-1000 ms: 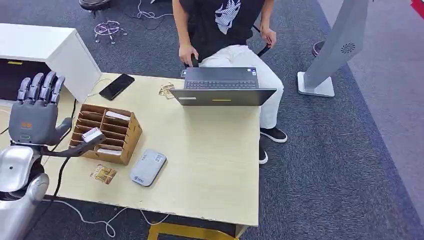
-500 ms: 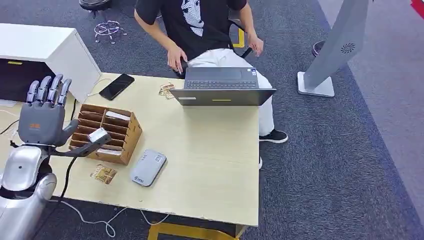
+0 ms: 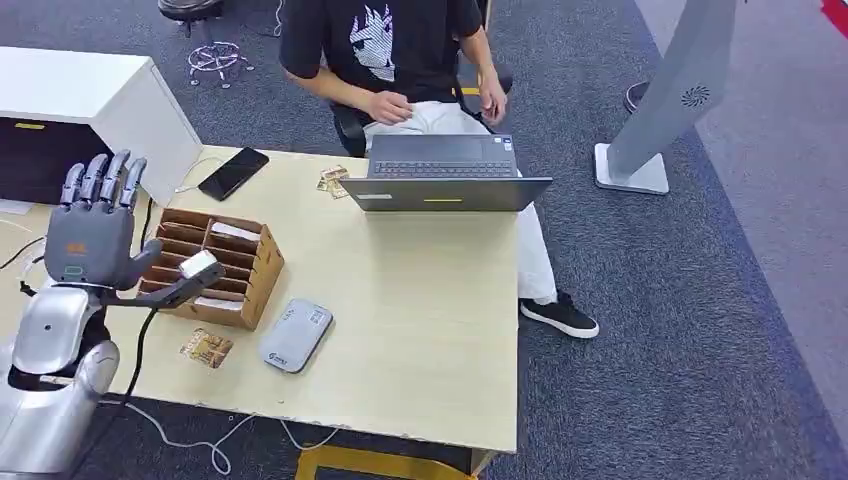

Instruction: Pass the card to the sensor for recognition and then transmit it.

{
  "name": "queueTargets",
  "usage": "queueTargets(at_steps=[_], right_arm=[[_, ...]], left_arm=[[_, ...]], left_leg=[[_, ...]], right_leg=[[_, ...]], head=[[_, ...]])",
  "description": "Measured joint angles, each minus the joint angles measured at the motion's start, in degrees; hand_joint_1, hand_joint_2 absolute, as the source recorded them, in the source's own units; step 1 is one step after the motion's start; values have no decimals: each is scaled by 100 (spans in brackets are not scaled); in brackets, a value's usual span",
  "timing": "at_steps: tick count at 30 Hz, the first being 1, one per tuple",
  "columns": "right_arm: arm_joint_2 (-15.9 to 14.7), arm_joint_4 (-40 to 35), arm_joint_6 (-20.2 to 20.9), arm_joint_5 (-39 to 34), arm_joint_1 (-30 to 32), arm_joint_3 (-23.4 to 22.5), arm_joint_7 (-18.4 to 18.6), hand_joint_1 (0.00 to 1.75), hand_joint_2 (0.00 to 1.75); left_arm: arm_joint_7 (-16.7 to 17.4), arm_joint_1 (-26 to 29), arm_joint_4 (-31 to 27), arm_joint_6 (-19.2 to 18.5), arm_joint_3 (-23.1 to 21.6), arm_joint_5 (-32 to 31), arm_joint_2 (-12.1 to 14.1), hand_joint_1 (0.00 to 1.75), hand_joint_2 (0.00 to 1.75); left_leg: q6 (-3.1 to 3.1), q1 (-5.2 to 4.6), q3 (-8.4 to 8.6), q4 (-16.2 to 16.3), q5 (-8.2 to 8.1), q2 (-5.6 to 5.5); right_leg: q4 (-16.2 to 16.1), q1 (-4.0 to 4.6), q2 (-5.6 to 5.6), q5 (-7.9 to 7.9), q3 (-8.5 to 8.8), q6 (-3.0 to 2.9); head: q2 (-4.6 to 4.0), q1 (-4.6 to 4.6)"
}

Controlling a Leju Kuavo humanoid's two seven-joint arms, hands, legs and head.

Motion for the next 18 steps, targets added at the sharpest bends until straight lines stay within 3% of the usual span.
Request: queueTargets(at_steps=[18], right_arm=[[9, 2, -15, -9, -26, -2, -7, 0, 175]], left_arm=[[57, -121, 596, 76, -4, -11, -157, 0, 175]], left_leg=[[0, 0, 0, 0, 0, 0]], right_leg=[[0, 0, 0, 0, 0, 0]], head=[[0, -2]])
